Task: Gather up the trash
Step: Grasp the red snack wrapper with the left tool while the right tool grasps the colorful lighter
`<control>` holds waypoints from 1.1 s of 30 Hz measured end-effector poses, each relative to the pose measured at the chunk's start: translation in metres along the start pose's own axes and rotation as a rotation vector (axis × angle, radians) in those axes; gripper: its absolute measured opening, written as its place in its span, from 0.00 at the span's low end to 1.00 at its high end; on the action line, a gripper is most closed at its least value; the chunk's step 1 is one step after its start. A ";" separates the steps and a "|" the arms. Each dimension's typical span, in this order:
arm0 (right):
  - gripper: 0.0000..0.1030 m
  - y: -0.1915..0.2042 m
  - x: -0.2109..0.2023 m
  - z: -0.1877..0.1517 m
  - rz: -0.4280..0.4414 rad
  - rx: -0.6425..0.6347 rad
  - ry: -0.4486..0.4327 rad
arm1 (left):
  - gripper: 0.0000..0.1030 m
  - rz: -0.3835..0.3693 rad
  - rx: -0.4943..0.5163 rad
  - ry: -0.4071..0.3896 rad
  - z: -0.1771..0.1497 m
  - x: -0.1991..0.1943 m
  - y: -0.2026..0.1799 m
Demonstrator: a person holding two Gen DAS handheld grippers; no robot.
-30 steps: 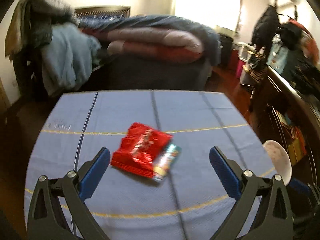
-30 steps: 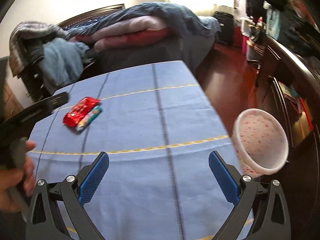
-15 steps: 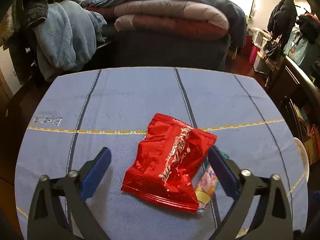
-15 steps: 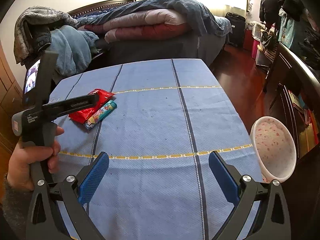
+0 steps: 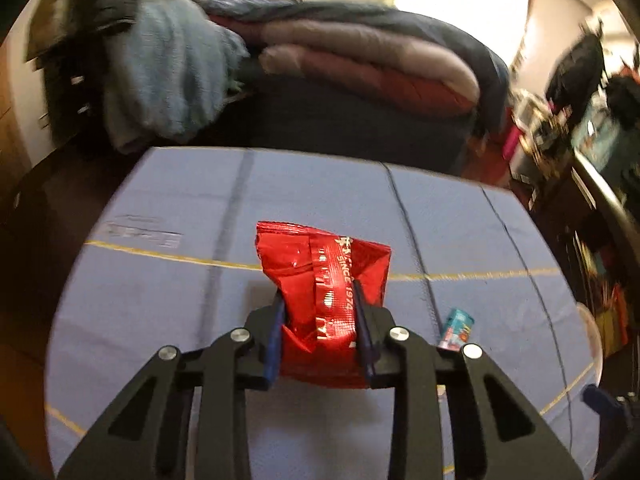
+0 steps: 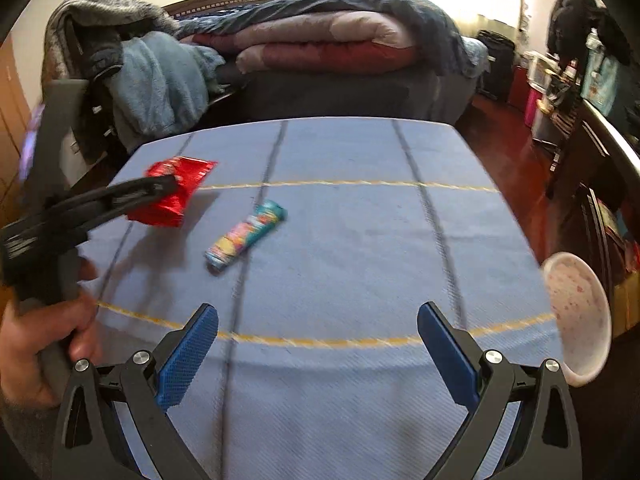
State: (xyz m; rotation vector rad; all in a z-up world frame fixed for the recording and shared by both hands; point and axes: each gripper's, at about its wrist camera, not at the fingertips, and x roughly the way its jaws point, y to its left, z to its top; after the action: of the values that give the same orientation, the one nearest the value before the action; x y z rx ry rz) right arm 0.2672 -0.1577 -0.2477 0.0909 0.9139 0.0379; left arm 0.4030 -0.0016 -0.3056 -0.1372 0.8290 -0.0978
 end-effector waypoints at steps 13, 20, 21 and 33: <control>0.90 0.057 0.072 0.034 -0.003 0.059 0.055 | 0.31 0.035 -0.111 -0.063 -0.002 -0.047 0.079; 0.75 0.073 0.084 0.039 -0.084 0.012 0.059 | 0.32 0.012 -0.111 -0.064 -0.005 -0.045 0.084; 0.68 0.073 0.084 0.039 -0.082 0.010 0.056 | 0.32 0.011 -0.110 -0.064 -0.005 -0.046 0.084; 0.22 0.063 0.061 0.029 0.050 -0.004 0.062 | 0.32 -0.008 -0.094 -0.091 -0.008 -0.071 0.076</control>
State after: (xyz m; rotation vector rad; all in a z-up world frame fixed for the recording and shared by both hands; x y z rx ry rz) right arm 0.3277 -0.0926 -0.2726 0.1093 0.9734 0.0895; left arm 0.3523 0.0823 -0.2712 -0.2317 0.7424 -0.0597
